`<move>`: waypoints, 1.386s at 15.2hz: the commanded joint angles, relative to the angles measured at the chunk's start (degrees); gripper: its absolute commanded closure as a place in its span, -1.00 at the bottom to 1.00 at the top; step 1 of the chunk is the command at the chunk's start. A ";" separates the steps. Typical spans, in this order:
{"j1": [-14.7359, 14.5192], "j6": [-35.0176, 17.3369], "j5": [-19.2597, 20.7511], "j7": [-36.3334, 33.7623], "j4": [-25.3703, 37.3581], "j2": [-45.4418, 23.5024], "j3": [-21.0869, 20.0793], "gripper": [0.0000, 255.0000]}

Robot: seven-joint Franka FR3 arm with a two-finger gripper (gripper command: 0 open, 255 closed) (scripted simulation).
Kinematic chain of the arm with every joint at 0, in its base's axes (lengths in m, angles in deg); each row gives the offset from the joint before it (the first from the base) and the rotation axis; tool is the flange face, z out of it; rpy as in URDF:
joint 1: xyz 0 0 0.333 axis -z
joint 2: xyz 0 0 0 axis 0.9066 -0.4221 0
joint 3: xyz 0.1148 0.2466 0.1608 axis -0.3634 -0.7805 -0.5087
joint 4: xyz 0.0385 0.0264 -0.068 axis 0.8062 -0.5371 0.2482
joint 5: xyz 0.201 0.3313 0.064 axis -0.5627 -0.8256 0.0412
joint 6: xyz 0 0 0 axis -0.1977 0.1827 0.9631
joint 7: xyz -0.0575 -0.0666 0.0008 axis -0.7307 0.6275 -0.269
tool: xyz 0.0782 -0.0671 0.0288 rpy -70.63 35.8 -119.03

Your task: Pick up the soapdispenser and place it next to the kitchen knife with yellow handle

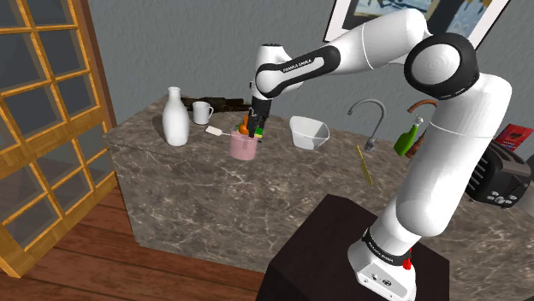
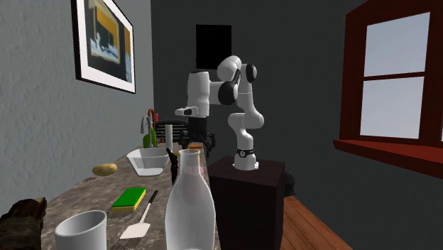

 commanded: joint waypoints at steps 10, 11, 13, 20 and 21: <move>0.11 -5.32 0.39 0.13 -0.20 -5.17 0.14 -1.00; 0.11 -5.31 0.39 0.13 -0.20 -5.17 0.14 -1.00; 0.11 -5.31 0.39 0.13 -0.20 -5.17 0.14 -1.00; 0.12 -5.29 0.39 0.14 -0.19 -5.15 0.15 1.00; 0.10 -5.29 0.39 0.12 -0.20 -5.14 0.14 1.00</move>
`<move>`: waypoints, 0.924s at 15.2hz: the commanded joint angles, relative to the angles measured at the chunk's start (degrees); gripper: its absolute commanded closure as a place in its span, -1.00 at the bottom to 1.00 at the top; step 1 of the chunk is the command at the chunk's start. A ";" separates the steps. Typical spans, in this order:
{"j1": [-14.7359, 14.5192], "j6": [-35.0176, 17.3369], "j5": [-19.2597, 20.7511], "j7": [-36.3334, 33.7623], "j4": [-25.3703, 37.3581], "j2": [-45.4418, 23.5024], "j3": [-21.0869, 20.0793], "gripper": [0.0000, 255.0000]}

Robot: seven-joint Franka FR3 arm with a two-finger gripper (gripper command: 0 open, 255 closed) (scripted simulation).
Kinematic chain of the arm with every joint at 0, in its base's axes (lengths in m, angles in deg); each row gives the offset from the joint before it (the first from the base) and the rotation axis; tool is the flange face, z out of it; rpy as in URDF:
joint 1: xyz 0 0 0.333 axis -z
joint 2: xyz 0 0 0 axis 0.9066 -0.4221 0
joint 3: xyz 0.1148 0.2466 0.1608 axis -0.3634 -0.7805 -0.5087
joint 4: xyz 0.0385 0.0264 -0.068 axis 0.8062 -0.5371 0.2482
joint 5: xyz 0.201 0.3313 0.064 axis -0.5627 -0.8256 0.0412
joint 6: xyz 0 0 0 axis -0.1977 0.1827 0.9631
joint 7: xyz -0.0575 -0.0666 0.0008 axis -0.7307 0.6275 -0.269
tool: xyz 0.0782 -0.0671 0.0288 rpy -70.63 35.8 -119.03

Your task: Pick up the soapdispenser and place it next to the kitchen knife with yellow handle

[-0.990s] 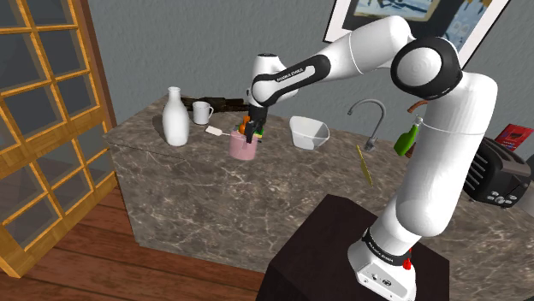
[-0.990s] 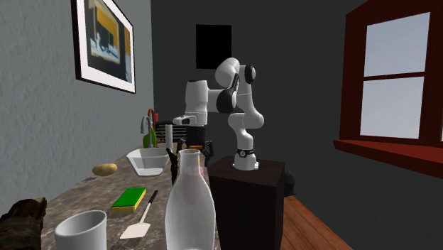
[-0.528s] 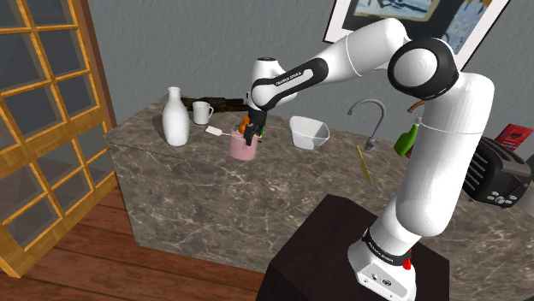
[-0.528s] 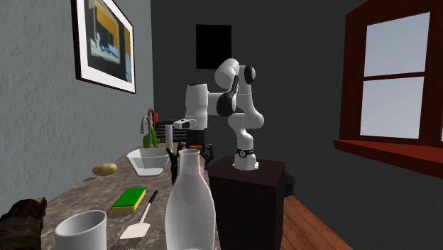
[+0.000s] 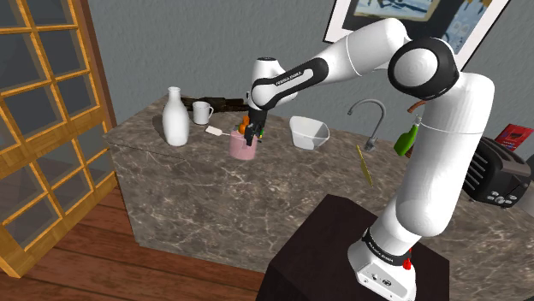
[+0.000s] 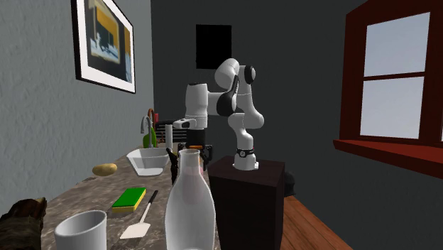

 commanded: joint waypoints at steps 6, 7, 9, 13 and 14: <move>0.00 1.25 -0.05 0.06 0.47 0.75 -0.01 1.00; 0.00 1.92 -0.07 0.09 0.73 1.15 -0.02 1.00; 0.00 3.28 -0.11 0.15 1.34 1.91 -0.03 1.00; 0.00 6.02 -0.19 0.28 2.65 3.34 -0.06 1.00; 0.00 6.71 -0.21 0.31 3.01 3.67 -0.06 1.00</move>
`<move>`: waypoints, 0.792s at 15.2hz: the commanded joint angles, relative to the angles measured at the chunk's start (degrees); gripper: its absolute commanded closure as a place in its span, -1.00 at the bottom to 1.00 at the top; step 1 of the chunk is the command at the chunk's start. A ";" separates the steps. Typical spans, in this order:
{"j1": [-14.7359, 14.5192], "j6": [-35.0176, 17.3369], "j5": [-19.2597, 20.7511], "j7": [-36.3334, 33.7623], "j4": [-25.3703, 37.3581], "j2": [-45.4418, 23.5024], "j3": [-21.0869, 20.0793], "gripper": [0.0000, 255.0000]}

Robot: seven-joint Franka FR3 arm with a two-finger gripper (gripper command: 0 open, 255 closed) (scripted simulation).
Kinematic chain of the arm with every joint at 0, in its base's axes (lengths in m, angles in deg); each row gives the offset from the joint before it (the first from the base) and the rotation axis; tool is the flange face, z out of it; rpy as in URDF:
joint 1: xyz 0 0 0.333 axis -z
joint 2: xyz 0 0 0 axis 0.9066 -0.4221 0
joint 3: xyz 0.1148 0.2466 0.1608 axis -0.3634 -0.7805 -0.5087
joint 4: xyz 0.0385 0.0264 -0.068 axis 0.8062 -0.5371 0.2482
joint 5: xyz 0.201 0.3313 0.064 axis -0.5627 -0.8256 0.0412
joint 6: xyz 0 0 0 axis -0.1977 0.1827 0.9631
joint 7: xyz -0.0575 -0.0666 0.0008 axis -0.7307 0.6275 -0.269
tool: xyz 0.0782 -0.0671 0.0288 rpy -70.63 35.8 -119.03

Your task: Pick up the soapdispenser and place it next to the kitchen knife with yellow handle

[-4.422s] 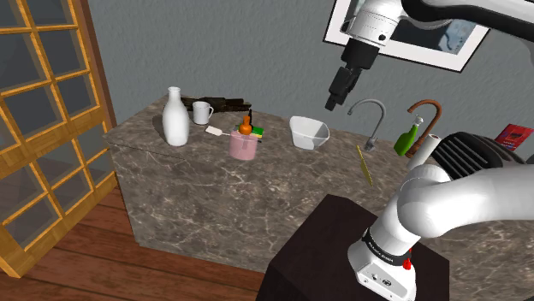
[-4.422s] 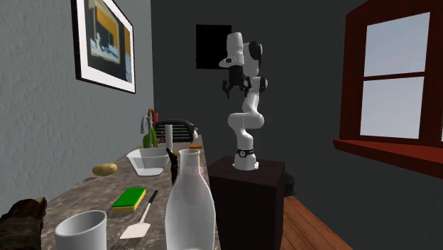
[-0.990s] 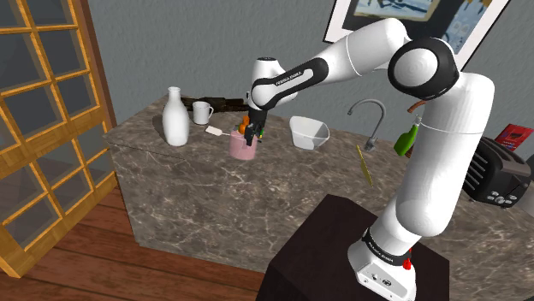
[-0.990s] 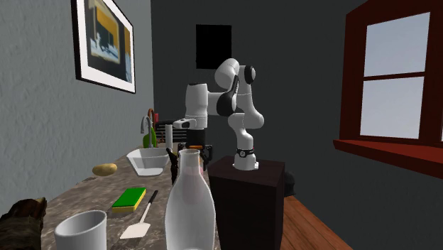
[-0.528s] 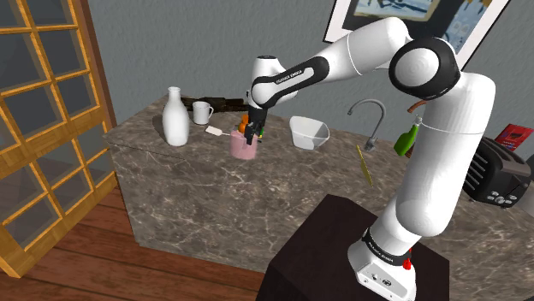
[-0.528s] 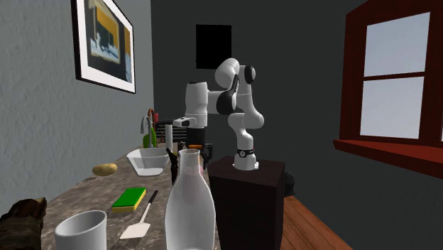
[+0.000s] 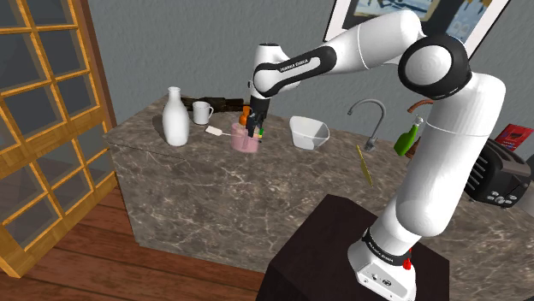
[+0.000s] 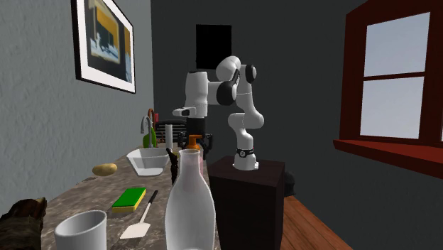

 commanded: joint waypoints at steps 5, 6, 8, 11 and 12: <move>0.00 4.40 -0.11 0.20 2.54 1.87 -0.02 1.00; 0.00 5.10 -0.13 0.23 2.97 2.14 -0.02 1.00; -0.01 6.52 -0.16 0.29 3.89 2.65 -0.03 1.00; -0.01 8.66 -0.20 0.37 5.36 3.32 -0.04 1.00; -0.01 9.38 -0.21 0.40 5.88 3.52 -0.04 1.00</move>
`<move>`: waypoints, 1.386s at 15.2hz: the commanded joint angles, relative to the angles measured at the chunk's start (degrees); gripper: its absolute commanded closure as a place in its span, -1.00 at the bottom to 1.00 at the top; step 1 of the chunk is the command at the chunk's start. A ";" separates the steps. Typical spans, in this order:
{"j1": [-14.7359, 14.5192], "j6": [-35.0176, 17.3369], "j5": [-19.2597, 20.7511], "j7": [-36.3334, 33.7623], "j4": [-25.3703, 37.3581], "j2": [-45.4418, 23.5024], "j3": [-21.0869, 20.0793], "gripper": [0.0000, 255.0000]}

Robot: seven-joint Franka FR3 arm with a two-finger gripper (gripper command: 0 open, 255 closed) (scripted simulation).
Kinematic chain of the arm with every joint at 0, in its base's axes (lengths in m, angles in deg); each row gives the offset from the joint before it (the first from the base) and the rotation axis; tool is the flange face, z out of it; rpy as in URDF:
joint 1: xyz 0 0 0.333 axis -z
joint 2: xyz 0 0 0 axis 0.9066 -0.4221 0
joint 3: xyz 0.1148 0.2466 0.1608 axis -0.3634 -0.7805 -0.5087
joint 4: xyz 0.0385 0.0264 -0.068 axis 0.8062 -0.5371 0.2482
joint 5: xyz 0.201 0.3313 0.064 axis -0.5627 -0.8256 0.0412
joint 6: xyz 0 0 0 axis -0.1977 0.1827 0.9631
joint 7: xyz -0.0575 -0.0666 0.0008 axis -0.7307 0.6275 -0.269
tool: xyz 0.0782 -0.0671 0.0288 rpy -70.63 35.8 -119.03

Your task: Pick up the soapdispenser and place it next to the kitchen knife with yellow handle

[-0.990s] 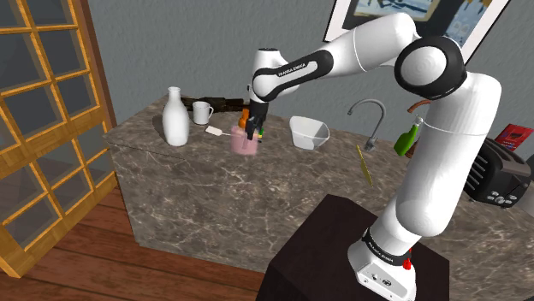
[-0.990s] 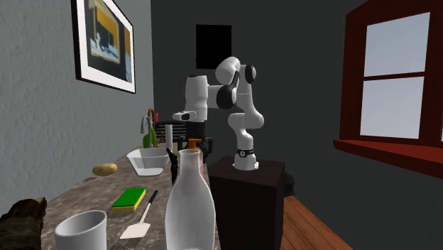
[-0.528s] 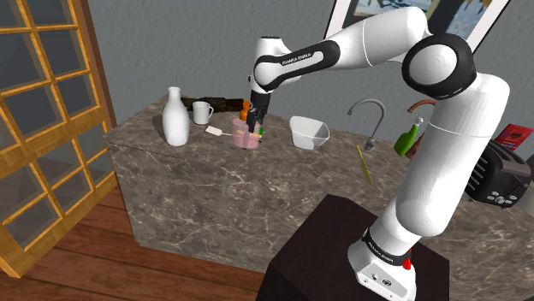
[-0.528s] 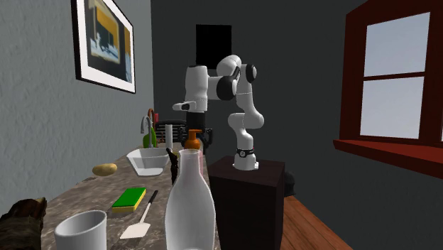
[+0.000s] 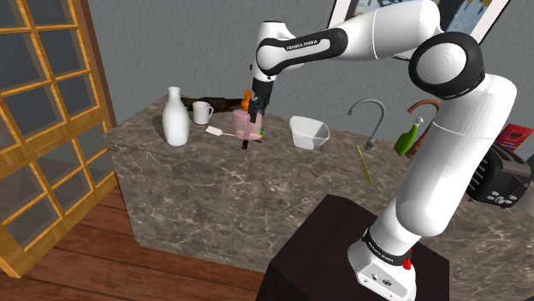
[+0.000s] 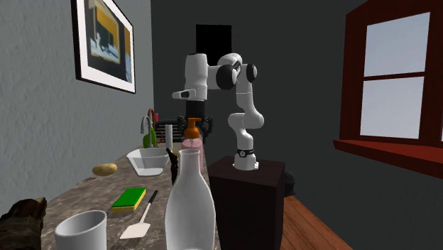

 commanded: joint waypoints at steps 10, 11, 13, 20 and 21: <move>-0.03 7.94 -0.12 0.29 6.26 1.68 -0.03 1.00; -0.03 8.68 -0.13 0.31 6.94 1.75 -0.03 1.00; -0.04 10.19 -0.15 0.37 8.34 1.86 -0.03 1.00; -0.05 15.59 -0.19 0.55 13.78 1.82 -0.05 1.00; -0.06 16.38 -0.19 0.57 14.63 1.76 -0.05 1.00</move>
